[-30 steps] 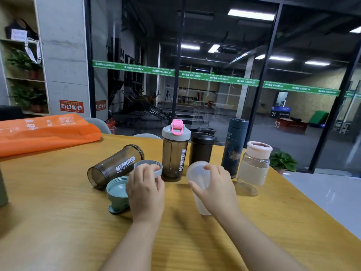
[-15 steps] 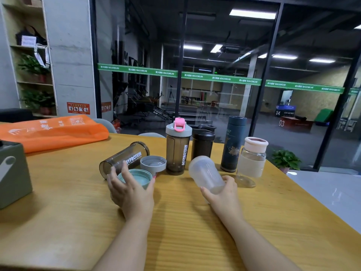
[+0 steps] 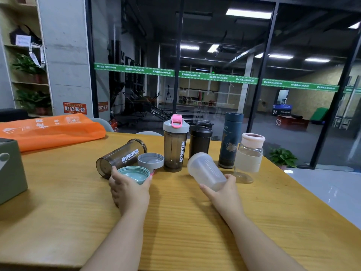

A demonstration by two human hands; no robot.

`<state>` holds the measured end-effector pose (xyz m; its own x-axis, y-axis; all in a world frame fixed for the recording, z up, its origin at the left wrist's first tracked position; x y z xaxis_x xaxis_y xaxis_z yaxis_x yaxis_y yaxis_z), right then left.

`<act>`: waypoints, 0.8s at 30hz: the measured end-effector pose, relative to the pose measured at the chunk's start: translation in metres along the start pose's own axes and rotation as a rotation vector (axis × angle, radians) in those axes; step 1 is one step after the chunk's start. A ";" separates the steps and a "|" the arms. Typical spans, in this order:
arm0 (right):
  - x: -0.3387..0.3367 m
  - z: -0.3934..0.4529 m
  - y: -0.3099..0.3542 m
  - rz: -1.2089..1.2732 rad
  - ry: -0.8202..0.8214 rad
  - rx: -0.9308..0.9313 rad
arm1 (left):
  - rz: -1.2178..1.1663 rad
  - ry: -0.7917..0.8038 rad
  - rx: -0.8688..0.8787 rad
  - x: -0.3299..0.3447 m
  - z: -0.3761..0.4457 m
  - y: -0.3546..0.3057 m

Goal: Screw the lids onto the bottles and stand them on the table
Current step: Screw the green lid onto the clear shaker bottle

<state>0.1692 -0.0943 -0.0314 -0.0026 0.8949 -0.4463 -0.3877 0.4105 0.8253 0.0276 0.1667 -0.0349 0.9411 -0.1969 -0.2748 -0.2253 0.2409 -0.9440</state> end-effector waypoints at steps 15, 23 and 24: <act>-0.005 0.013 -0.012 0.965 -0.099 0.203 | -0.592 0.582 -0.060 0.047 -0.023 -0.026; -0.001 0.018 -0.013 1.225 -0.135 0.285 | -0.814 0.856 -0.222 0.077 -0.029 -0.027; 0.002 0.019 -0.016 1.240 -0.127 0.307 | -0.808 0.895 -0.236 0.082 -0.030 -0.027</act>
<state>0.1932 -0.0961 -0.0385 -0.1138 0.7091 0.6958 0.0380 -0.6967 0.7163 0.1029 0.1153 -0.0371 0.3478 -0.8149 0.4637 0.2147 -0.4122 -0.8854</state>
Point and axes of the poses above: each hand's wrist, its own z-axis towards the middle knuckle, its own x-axis out of the palm, y = z × x, the point moved 8 cm from there along z, towards the middle knuckle, and after that the axes turned 7 degrees about -x, right-handed, at the moved point
